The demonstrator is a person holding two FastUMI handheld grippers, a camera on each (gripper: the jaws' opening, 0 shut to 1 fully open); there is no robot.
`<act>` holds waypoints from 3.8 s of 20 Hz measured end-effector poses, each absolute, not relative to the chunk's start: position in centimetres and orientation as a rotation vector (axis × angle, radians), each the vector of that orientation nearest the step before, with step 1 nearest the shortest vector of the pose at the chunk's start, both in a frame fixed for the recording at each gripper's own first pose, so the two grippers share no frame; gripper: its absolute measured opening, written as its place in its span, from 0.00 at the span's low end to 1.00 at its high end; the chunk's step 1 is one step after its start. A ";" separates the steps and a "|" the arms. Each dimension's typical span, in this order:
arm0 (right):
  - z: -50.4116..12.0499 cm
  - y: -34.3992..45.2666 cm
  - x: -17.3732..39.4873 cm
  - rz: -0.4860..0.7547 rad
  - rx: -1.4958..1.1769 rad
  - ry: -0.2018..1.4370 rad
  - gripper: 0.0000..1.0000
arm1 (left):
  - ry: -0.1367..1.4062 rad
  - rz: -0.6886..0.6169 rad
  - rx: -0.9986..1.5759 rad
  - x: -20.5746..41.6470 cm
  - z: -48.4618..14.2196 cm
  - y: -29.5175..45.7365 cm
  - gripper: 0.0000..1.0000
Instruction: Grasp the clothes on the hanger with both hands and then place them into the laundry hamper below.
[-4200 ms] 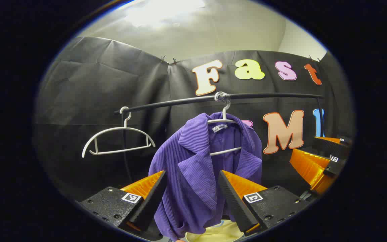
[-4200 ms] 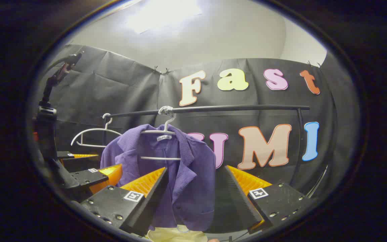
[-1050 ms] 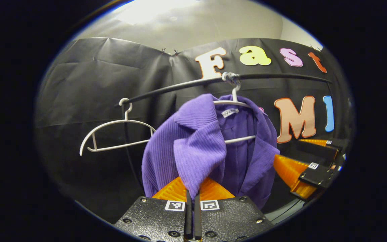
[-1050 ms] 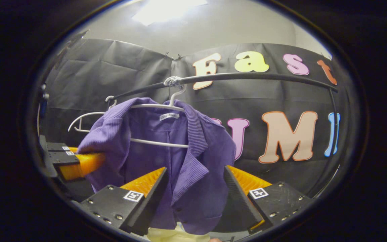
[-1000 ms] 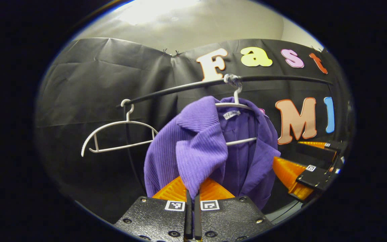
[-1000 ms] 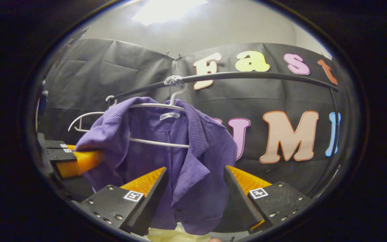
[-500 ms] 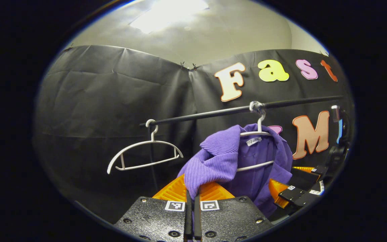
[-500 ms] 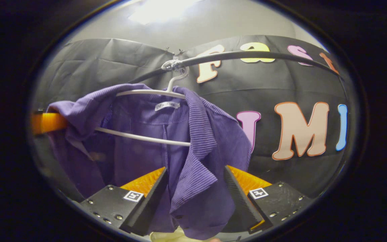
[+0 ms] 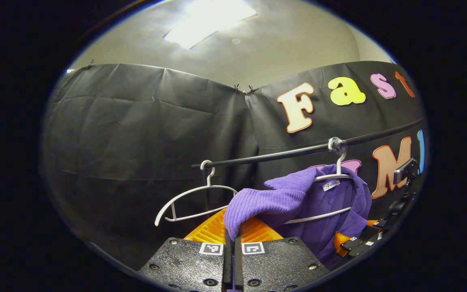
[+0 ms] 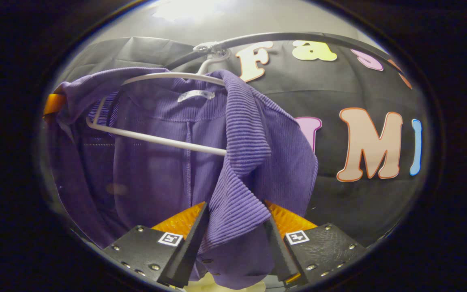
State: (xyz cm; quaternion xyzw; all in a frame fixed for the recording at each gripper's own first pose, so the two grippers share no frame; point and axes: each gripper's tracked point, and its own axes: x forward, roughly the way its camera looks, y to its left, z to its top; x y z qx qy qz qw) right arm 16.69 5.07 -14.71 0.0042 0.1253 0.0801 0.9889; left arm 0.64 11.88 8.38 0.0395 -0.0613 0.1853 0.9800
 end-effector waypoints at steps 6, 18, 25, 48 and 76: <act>-14.9 3.5 17.0 0.112 0.019 0.286 0.26 | -0.134 0.407 0.075 1.1 8.8 13.4 0.00; -10.7 -3.0 16.1 -0.065 -0.079 0.207 0.03 | -0.129 0.410 0.084 2.6 8.4 15.2 0.02; -7.6 -8.0 17.5 -0.176 -0.128 0.128 0.03 | -0.145 0.413 0.115 4.0 8.8 16.5 0.02; -5.7 -12.4 21.9 -0.292 -0.124 0.047 0.03 | -0.129 0.400 0.074 10.9 5.9 20.1 0.04; -12.0 -16.2 21.2 -0.403 -0.167 0.199 0.03 | 0.005 0.275 -0.012 9.3 -2.1 14.6 0.02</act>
